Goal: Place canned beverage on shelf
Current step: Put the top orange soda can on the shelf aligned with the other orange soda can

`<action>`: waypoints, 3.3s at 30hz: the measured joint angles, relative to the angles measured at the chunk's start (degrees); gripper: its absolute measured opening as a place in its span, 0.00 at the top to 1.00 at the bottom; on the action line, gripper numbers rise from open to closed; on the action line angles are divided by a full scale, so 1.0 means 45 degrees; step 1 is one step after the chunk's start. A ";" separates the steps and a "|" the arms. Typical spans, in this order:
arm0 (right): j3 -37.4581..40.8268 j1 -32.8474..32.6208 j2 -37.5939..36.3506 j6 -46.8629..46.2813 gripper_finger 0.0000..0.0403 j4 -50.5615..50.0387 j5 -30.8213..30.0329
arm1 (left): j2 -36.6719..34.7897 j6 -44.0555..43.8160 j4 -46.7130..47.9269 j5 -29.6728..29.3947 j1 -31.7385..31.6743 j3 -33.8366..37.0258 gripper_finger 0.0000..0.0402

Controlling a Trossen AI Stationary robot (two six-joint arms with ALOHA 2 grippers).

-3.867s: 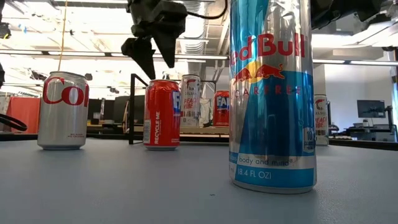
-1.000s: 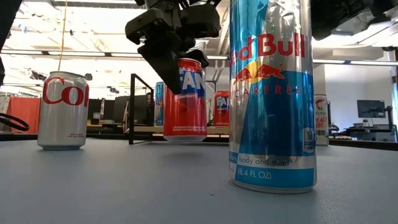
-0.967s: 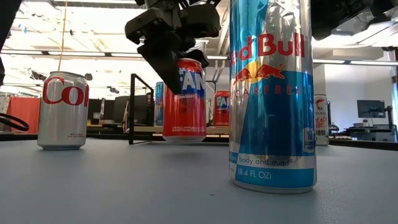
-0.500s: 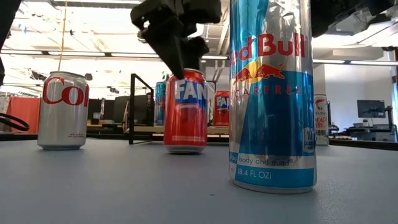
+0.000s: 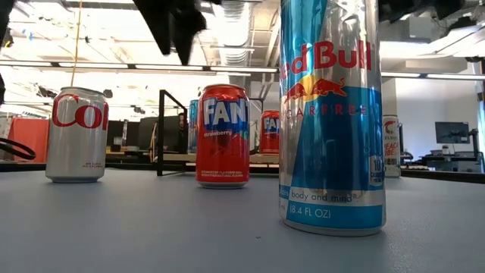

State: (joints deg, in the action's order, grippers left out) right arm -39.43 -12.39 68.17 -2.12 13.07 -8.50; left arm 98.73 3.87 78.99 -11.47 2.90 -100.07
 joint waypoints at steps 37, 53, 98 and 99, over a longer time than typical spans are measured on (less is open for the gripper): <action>-0.6250 0.1086 0.6554 0.0181 0.33 -0.3814 0.1273 | -2.1844 -0.0954 -1.6620 -0.0173 0.0442 1.8928 0.16; -0.6387 0.1095 0.7107 0.0576 0.33 -0.3861 0.1249 | -2.1880 -0.1350 -1.7453 -0.0289 0.0447 1.9793 0.16; -0.6419 0.1119 0.7537 0.0344 0.52 -0.3831 0.1230 | -2.1867 -0.1784 -1.5304 -0.0610 0.0443 1.9788 0.16; -0.6404 0.1119 0.7447 0.0365 0.52 -0.3912 0.1230 | -2.1866 -0.1780 -1.5280 -0.0610 0.0442 1.9788 0.16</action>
State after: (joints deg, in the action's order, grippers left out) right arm -68.25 -7.35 101.68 -0.48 -4.54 -2.96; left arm 0.34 -4.14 10.23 -14.22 4.89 -11.03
